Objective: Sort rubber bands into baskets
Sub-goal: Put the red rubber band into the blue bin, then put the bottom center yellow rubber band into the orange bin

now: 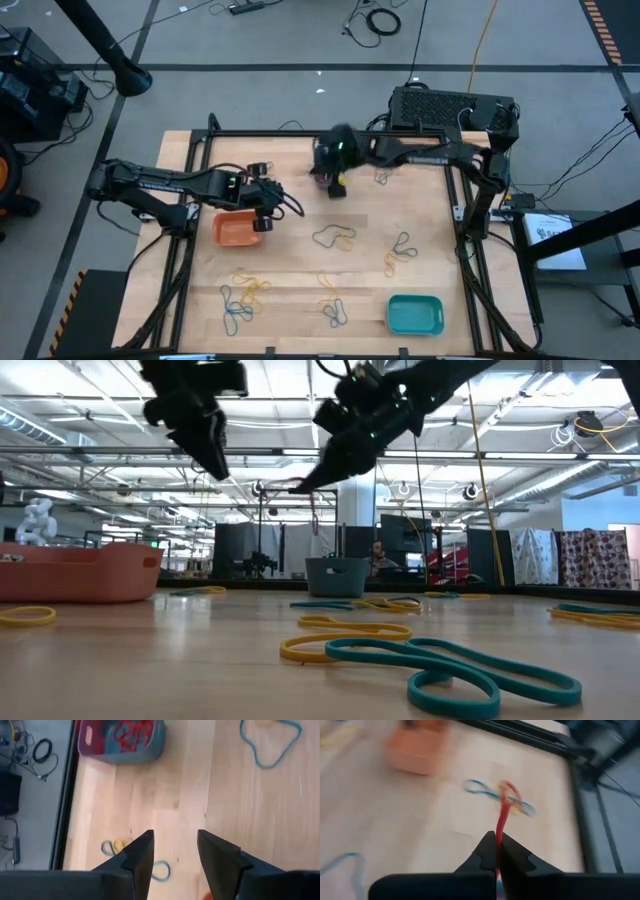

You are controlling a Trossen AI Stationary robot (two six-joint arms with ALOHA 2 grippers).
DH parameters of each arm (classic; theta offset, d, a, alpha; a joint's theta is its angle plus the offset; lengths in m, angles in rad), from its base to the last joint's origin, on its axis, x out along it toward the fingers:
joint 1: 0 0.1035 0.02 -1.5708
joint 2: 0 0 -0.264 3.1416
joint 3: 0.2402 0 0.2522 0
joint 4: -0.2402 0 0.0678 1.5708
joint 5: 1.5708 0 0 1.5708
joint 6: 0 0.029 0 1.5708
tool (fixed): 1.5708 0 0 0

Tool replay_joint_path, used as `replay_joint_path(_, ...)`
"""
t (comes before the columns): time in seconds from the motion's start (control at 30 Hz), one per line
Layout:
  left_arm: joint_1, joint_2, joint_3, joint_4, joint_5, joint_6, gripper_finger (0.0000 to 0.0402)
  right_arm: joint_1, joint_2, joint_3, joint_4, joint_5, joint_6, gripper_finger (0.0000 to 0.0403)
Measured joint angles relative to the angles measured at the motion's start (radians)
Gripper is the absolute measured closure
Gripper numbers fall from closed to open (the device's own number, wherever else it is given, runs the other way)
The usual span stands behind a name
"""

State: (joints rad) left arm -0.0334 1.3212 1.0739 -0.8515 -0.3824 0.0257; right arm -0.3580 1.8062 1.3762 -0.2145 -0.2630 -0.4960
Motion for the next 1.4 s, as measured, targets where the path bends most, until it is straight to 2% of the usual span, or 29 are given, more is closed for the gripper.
replay_joint_path(0.1,0.000,-0.073,-0.080,0.008,-0.008,-0.002,0.0242,-0.092,0.000,0.000,0.001,-0.019,0.051,0.0402)
replay_joint_path(0.17,0.001,-0.152,-0.154,0.026,-0.049,-0.016,0.0242,-0.145,0.021,0.000,0.012,-0.054,0.099,0.0402)
replay_joint_path(0.27,0.001,-0.301,-0.275,0.170,-0.069,-0.052,0.0242,-0.197,0.064,0.000,0.016,-0.059,0.170,0.0403)
replay_joint_path(0.33,-0.002,-0.401,-0.356,0.316,-0.010,-0.066,0.0242,-0.217,0.092,0.000,0.021,-0.056,0.202,0.0403)
replay_joint_path(0.47,-0.023,-0.549,-0.528,0.650,0.183,-0.069,0.0242,-0.227,0.125,0.000,-0.002,-0.055,0.223,0.0403)
replay_joint_path(0.57,-0.046,-0.605,-0.628,0.868,0.301,-0.039,0.0242,-0.221,0.128,0.000,-0.049,-0.055,0.226,0.0400)
replay_joint_path(0.63,-0.057,-0.626,-0.667,0.939,0.329,-0.022,0.0242,-0.216,0.128,0.000,-0.058,-0.056,0.226,0.0393)
replay_joint_path(0.87,-0.074,-0.632,-0.672,0.951,0.328,-0.019,0.0242,-0.211,0.128,0.000,-0.071,-0.054,0.267,0.0355)
replay_joint_path(1.2,-0.074,-0.632,-0.672,0.937,0.326,-0.020,0.0242,-0.213,0.128,0.000,-0.082,-0.048,0.206,0.0279)
replay_joint_path(1.33,-0.074,-0.630,-0.672,0.937,0.326,-0.020,0.0242,-0.212,0.106,0.030,-0.174,-0.020,0.192,0.0261)
replay_joint_path(1.4,-0.074,-0.626,-0.672,0.936,0.326,-0.020,0.0242,-0.211,0.088,0.074,-0.284,-0.001,0.214,0.0258)
